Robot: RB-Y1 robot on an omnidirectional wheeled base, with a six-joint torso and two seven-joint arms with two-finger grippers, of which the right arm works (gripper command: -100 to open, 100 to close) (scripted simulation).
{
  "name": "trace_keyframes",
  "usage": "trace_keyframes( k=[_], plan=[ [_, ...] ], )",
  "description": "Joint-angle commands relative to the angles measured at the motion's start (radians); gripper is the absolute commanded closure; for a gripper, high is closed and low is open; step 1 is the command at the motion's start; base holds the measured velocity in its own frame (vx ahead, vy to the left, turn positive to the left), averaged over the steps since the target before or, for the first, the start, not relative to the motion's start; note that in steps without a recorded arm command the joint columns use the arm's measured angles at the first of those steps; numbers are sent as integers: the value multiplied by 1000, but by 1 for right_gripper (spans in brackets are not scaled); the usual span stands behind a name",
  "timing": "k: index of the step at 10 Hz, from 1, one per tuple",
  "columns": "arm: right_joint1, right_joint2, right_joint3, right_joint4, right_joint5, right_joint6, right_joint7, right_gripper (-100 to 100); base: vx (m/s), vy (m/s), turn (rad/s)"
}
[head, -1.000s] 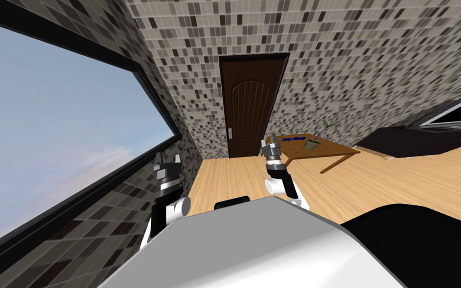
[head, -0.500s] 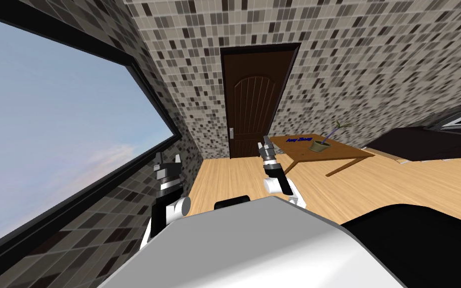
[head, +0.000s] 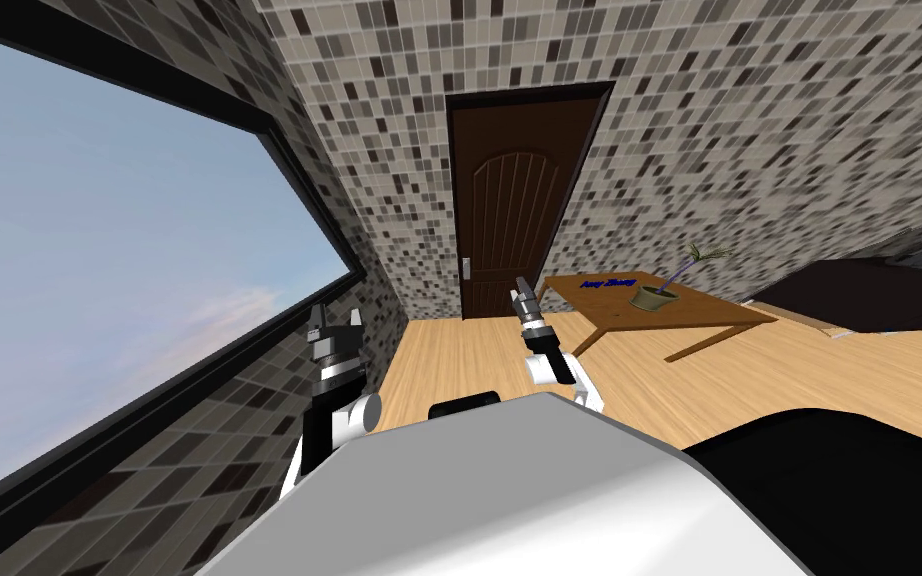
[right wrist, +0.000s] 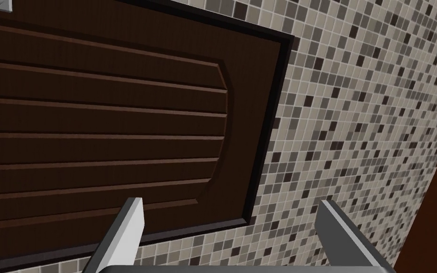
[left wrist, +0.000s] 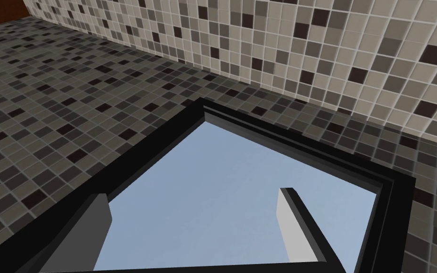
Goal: Pull the door open
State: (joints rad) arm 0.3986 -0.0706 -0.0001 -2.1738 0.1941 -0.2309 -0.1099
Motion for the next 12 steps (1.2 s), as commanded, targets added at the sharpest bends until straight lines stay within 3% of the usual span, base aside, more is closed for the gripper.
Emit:
trace_keyframes(
  k=[1, 9, 10, 12],
  plan=[
    [-9, -7, 3, 19, 45, 27, -15, -100, 104, 8, 46],
    [-61, -36, 22, 144, 282, 145, -86, -100, 95, -1, 55],
    [-61, -36, 22, 144, 290, 145, -86, -100, 61, -1, 17],
    [-76, -43, 27, 178, 355, 177, -105, -100, 68, 0, 49]
  ],
)
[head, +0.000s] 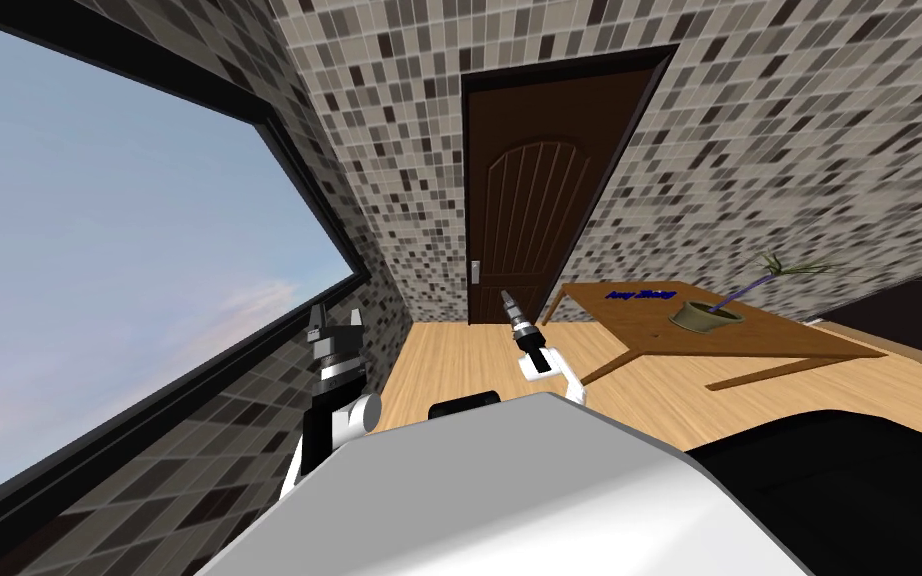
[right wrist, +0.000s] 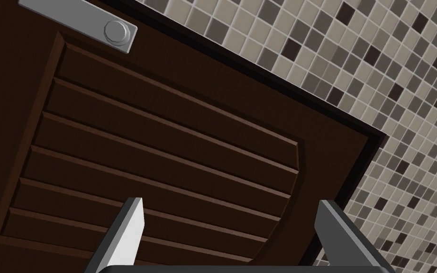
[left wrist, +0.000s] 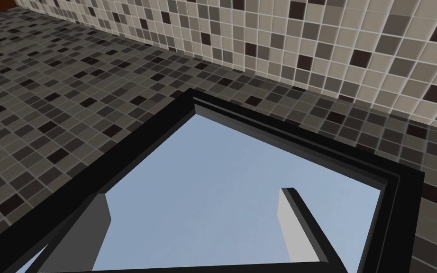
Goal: Pull the door open
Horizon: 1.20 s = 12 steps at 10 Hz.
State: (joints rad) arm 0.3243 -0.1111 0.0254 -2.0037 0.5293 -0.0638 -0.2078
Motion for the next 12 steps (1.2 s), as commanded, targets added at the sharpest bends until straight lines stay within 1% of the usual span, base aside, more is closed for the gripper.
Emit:
trace_keyframes(
  k=[1, 4, 5, 9, 10, 11, 12],
  plan=[
    [-9, -6, 5, 26, 50, 27, -17, -100, 94, 6, 62],
    [-30, -17, 13, 78, 148, 76, -47, -100, 98, -4, 60],
    [-30, -17, 13, 78, 158, 76, -47, -100, 67, -8, 23],
    [-61, -31, 24, 150, 288, 144, -87, -100, 86, -3, 59],
    [-61, -31, 24, 150, 299, 144, -87, -100, 67, -3, 18],
    [-68, -35, 26, 168, 335, 161, -98, -100, 54, -5, 39],
    [-76, -38, 29, 187, 361, 178, -108, -100, 72, -7, 70]
  ],
)
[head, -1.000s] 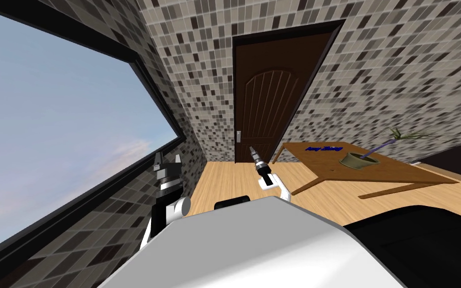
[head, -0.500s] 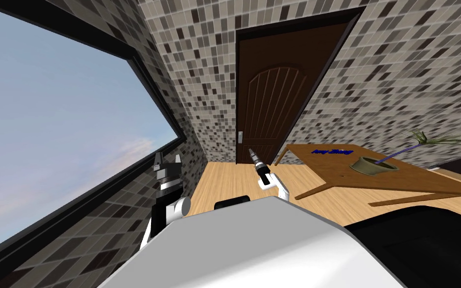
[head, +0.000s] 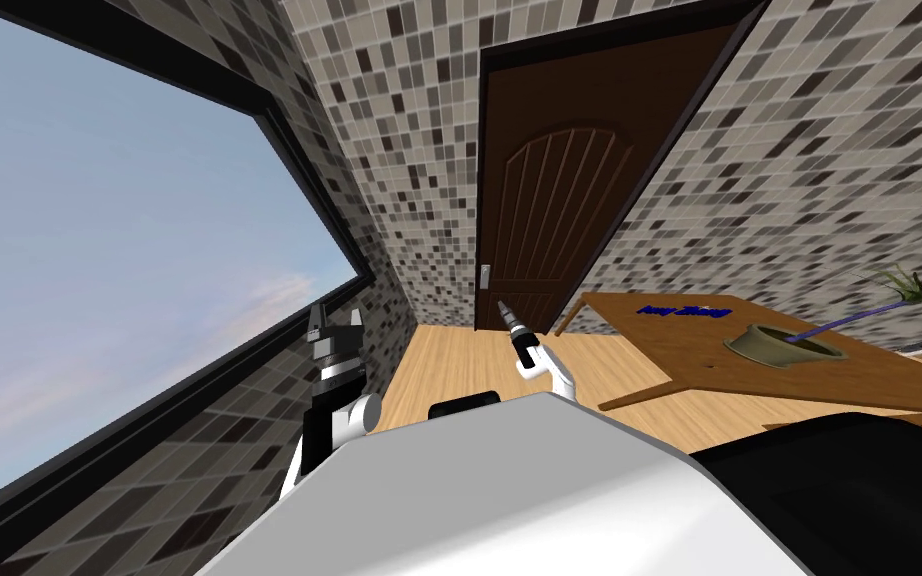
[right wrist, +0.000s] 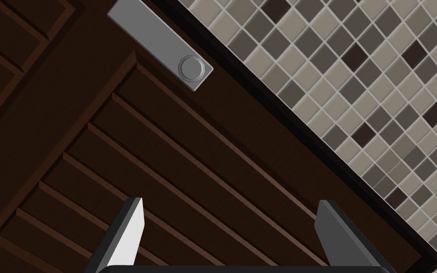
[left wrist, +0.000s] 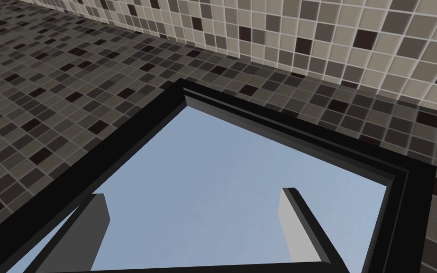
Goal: Pull the door open
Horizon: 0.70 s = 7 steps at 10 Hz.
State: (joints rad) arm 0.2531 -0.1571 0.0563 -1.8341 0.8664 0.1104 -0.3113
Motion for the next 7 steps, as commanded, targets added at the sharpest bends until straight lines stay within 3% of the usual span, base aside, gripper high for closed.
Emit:
trace_keyframes(
  k=[1, 4, 5, 7],
  plan=[
    [-4, 8, -2, 17, 33, 4, -4, -100, 58, -9, 22],
    [-27, -2, 7, 71, 129, 55, -35, -100, 83, -8, 56],
    [-27, -2, 7, 71, 139, 55, -35, -100, 65, -11, 21],
    [-42, -8, 12, 107, 207, 89, -55, -100, 62, -12, 50]
  ],
)
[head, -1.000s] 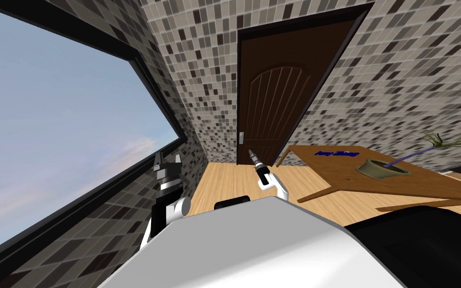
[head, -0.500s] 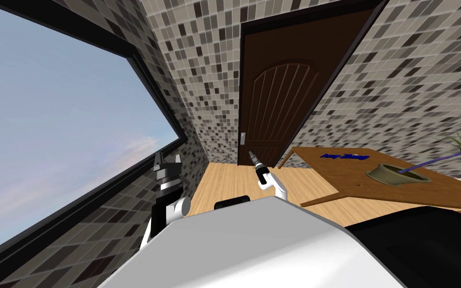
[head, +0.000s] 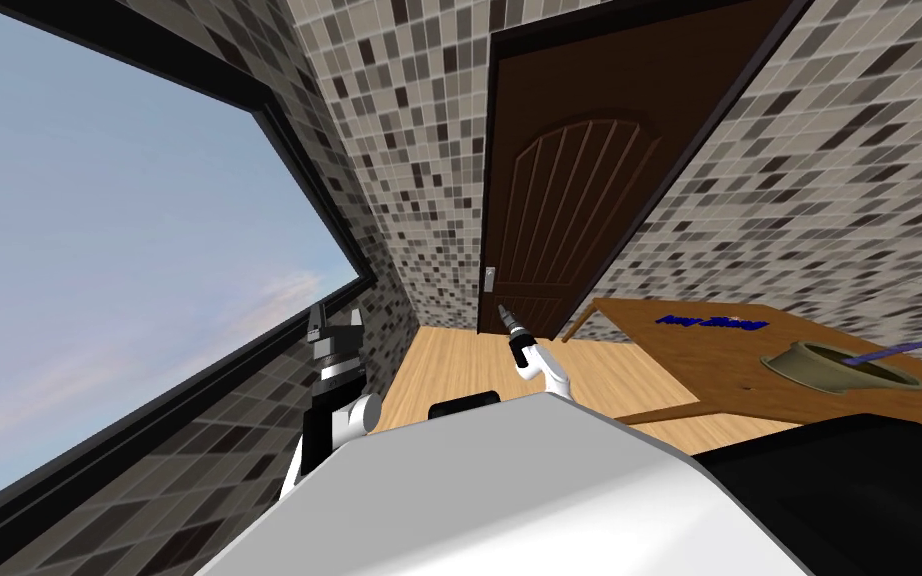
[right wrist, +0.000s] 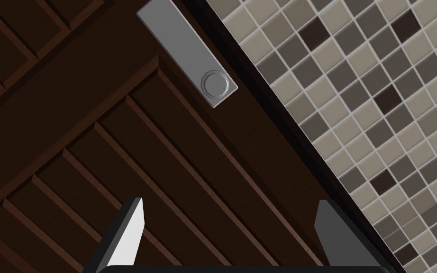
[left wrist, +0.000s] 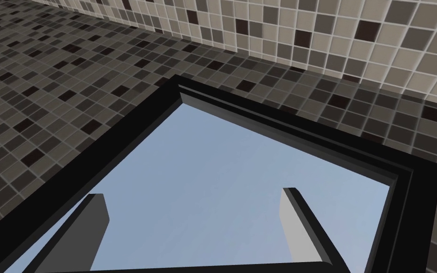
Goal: Pull the door open
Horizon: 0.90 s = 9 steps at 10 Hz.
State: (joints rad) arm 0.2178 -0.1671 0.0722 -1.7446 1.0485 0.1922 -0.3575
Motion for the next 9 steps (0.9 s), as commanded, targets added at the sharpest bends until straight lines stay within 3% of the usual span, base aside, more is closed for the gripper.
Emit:
trace_keyframes(
  k=[1, 2, 3, 5, 6, 9],
  plan=[
    [-14, -2, -1, 34, 50, 23, -18, -100, 92, -19, 68],
    [-21, -5, 1, 52, 83, 40, -28, -100, 95, -25, 65],
    [-21, -5, 1, 52, 94, 40, -28, -100, 65, -12, 18],
    [-36, -11, 7, 87, 153, 73, -48, -100, 74, -3, 46],
    [-36, -11, 7, 87, 163, 73, -48, -100, 56, -13, 24],
    [-56, -20, 14, 136, 260, 119, -76, -100, 73, -9, 49]
  ],
)
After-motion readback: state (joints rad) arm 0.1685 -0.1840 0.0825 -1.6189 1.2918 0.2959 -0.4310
